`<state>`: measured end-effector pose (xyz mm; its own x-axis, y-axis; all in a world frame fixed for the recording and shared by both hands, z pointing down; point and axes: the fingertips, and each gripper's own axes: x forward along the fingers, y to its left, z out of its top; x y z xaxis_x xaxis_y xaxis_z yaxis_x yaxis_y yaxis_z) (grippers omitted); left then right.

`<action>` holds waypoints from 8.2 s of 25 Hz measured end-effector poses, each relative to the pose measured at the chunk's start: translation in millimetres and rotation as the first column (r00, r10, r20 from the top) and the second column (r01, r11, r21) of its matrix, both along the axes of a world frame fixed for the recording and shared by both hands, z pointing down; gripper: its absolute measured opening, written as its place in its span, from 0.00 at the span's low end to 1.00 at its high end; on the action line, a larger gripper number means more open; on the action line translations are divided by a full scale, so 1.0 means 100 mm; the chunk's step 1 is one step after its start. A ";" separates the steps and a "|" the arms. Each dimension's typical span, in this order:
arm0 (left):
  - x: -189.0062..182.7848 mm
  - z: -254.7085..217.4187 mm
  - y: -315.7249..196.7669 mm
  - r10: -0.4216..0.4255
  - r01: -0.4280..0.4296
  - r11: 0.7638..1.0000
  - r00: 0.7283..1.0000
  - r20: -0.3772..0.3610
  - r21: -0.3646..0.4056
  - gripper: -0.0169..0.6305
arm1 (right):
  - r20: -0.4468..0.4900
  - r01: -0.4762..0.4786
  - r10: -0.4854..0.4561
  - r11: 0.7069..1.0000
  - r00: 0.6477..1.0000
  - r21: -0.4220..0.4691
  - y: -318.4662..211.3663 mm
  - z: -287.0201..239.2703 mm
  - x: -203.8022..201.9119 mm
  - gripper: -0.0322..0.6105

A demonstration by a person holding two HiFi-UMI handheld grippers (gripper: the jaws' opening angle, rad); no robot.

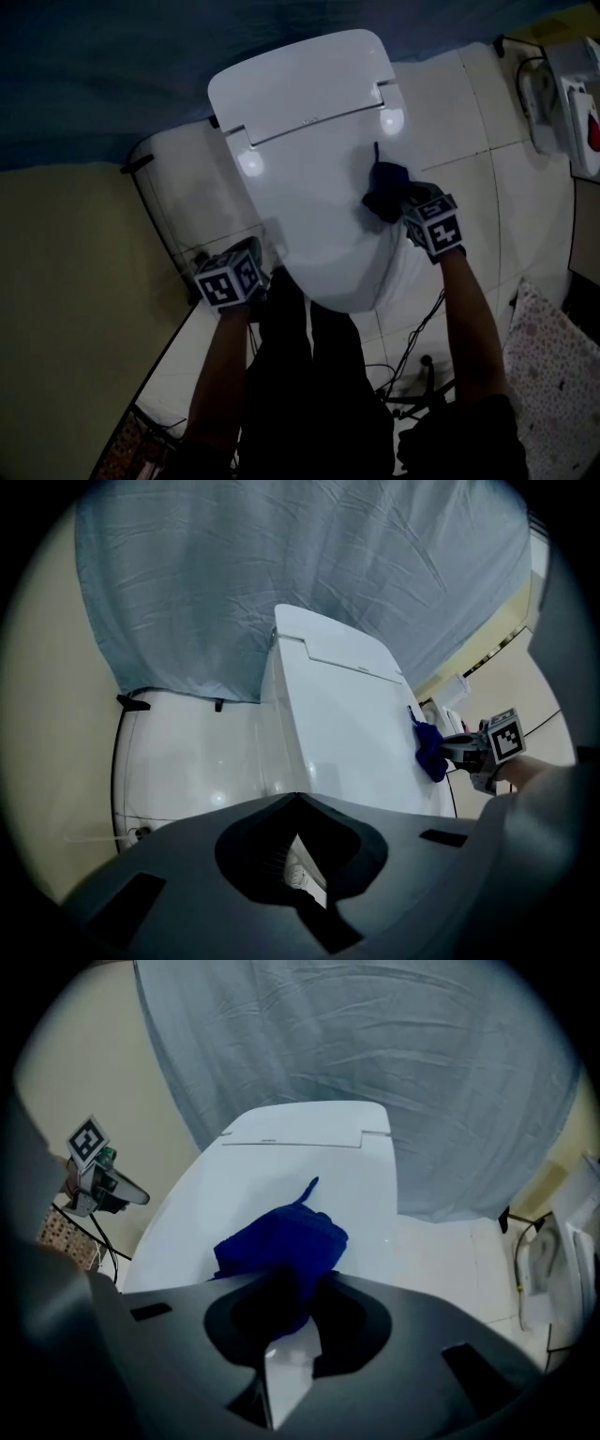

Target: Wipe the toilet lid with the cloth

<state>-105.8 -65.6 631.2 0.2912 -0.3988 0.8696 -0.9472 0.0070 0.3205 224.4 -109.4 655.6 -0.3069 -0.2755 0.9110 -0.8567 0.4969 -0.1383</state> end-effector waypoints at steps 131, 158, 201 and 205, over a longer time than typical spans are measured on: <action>0.71 0.18 1.53 -0.018 0.018 1.000 1.000 -0.021 0.017 0.01 | 0.128 0.250 -0.239 0.966 0.962 -0.071 2.28 0.13 -0.74 0.15; 0.92 0.10 1.46 0.043 -0.043 0.998 0.999 0.008 0.041 0.01 | -0.211 -0.063 0.091 0.989 0.973 0.137 1.97 -0.02 1.06 0.15; -2.20 -5.06 4.14 0.265 0.142 0.423 0.925 -0.272 0.895 0.01 | 0.288 -0.353 0.214 0.397 0.933 0.847 5.10 -4.97 -1.68 0.15; -2.34 -5.13 4.44 0.283 0.149 0.400 0.919 -0.276 0.904 0.01 | 0.337 -0.421 0.275 0.357 0.901 0.834 5.51 -5.12 -1.48 0.15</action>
<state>-339.4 378.1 118.1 0.5268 -0.8352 -0.1579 -0.7517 -0.5445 0.3722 76.7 442.0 143.8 -0.0612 -0.9960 0.0650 -0.9957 0.0654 0.0655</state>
